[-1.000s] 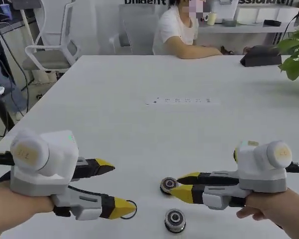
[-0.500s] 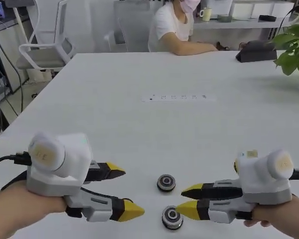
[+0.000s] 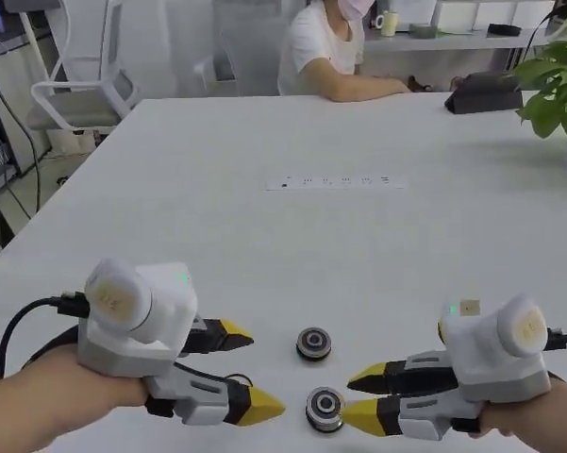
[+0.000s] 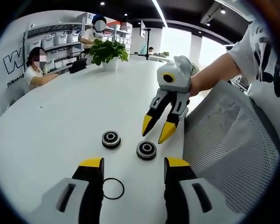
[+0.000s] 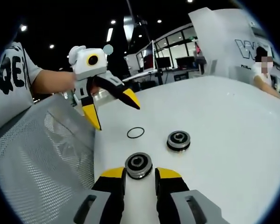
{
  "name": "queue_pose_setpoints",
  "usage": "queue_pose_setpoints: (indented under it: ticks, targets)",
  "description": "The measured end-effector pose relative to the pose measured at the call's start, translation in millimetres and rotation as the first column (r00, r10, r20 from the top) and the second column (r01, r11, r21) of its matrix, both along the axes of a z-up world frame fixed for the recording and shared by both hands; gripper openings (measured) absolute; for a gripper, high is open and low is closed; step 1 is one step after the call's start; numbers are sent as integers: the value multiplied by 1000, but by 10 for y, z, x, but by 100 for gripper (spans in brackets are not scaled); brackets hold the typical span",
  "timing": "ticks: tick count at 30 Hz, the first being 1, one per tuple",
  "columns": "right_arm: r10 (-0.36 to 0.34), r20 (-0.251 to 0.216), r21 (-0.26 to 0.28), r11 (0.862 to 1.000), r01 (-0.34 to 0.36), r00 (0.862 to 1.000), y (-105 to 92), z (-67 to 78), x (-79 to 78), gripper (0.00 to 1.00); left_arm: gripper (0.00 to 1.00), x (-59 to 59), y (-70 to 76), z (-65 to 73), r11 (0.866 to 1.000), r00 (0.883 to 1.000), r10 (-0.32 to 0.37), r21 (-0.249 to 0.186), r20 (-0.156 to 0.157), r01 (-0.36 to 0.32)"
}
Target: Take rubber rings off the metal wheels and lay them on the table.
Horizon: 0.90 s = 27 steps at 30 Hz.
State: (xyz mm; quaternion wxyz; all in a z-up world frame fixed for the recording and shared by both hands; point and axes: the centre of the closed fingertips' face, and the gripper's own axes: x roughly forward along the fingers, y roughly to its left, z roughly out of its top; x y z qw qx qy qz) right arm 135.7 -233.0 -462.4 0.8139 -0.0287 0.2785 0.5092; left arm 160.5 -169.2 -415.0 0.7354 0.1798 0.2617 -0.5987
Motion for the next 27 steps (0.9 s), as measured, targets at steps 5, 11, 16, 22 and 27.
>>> queue_pose_setpoints:
  ticks: [5,11,16,22,27]
  targets:
    - [9,1,-17,1000,-9,1000,-9,-63,-11,21,46,-26,-63,-69,1000,1000,-18,15,-11,18]
    - [19,0,-29,999,-19,1000,-3,-111,-19,19,42,-81,-134,-129,999,999,-43,23,-24,44]
    - [27,-3,-37,999,-27,1000,9,-140,-28,18,39,-126,-223,-176,997,997,-67,31,-32,68]
    - [36,6,-41,999,-36,999,30,-157,-31,16,34,-180,-305,-256,994,995,-94,43,-41,96]
    - [32,9,-43,999,-31,999,23,-168,-24,14,32,-215,-391,-306,993,993,-107,44,-53,109]
